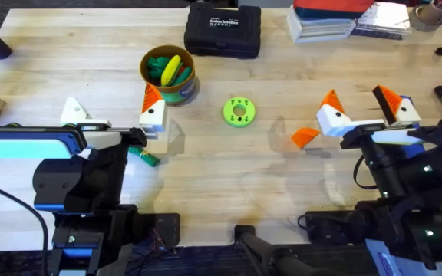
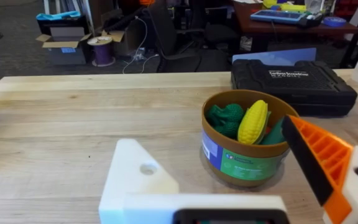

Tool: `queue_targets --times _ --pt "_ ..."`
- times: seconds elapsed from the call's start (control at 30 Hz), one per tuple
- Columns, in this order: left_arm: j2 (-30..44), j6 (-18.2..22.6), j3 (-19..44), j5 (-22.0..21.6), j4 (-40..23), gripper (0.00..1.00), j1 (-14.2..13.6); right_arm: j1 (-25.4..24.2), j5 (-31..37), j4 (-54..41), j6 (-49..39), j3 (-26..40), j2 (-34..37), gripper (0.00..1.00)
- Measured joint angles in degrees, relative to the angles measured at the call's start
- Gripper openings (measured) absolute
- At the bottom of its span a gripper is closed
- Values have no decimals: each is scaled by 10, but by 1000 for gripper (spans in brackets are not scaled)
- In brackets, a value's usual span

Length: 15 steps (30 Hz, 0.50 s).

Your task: Pick up the gripper from the table and insert it into the empty holder that is missing its gripper. Then pick up a screw, insert it into the mounting hole, and use the screwdriver to tighten it. Finally, clean up the table by picking up the vegetable and placing it into the bucket.

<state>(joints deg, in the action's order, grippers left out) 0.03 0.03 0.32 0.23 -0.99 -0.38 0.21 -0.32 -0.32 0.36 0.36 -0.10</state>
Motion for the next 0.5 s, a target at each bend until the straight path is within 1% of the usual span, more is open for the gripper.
queue_targets --times 0.4,0.43,0.5 --pt "0 0 1 -1 -5 985 0 0 5 -3 -1 0 0 994" --pt "0 0 3 -1 -18 985 0 0 6 -5 0 1 0 994" --pt "0 -1 19 -5 -69 985 0 0 10 -22 10 9 0 994"
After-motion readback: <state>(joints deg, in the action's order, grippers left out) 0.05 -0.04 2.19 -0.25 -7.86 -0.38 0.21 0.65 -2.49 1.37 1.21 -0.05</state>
